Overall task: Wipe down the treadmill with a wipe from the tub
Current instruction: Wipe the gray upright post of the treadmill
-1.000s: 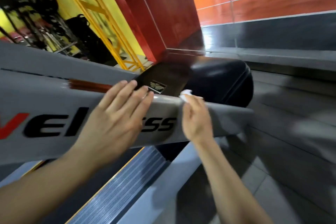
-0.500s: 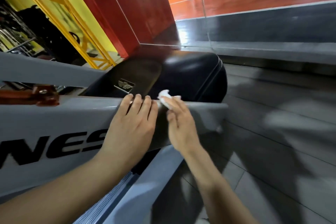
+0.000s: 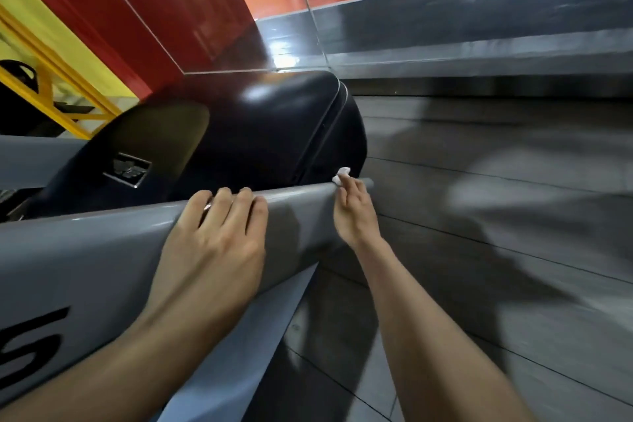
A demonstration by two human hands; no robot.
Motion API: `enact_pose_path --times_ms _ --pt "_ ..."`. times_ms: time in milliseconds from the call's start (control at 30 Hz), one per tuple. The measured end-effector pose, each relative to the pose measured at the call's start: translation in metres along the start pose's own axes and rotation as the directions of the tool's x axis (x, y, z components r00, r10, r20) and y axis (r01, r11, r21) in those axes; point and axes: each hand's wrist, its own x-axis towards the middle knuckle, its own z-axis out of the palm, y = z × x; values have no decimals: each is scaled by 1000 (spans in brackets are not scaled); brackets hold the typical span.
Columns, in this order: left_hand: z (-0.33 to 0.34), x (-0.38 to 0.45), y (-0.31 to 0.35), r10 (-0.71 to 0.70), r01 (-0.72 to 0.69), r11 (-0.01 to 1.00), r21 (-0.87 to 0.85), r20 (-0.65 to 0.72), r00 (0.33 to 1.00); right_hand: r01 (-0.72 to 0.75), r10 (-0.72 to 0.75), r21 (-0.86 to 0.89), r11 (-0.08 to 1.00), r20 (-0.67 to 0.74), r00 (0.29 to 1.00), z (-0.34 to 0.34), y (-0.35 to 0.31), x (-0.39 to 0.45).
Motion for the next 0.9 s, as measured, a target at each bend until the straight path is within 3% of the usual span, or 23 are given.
enact_pose_path --times_ms 200,333,467,600,667,800,867,900 --pt "10 -3 -4 32 -31 999 12 -22 999 -103 103 -14 995 -17 995 0 48 61" --pt "9 0 -4 54 -54 998 18 -49 997 -235 266 273 933 -80 961 9 81 94" --pt "10 0 -3 41 -40 999 15 -47 998 -259 353 465 847 -128 927 20 55 40" --pt "11 2 -1 23 -24 1000 -4 -51 998 50 33 417 907 -189 981 53 29 -43" --pt "11 3 -1 23 -23 1000 -5 -54 998 118 -37 427 896 -193 980 56 36 -44" --pt "14 5 0 28 -28 1000 12 -55 998 -190 302 457 869 -184 935 41 66 26" --pt "15 6 -2 43 -42 999 16 -65 997 -240 339 430 870 -169 925 37 69 35" --pt "16 7 -3 47 -46 999 14 -66 997 -172 270 419 892 -187 944 40 62 23"
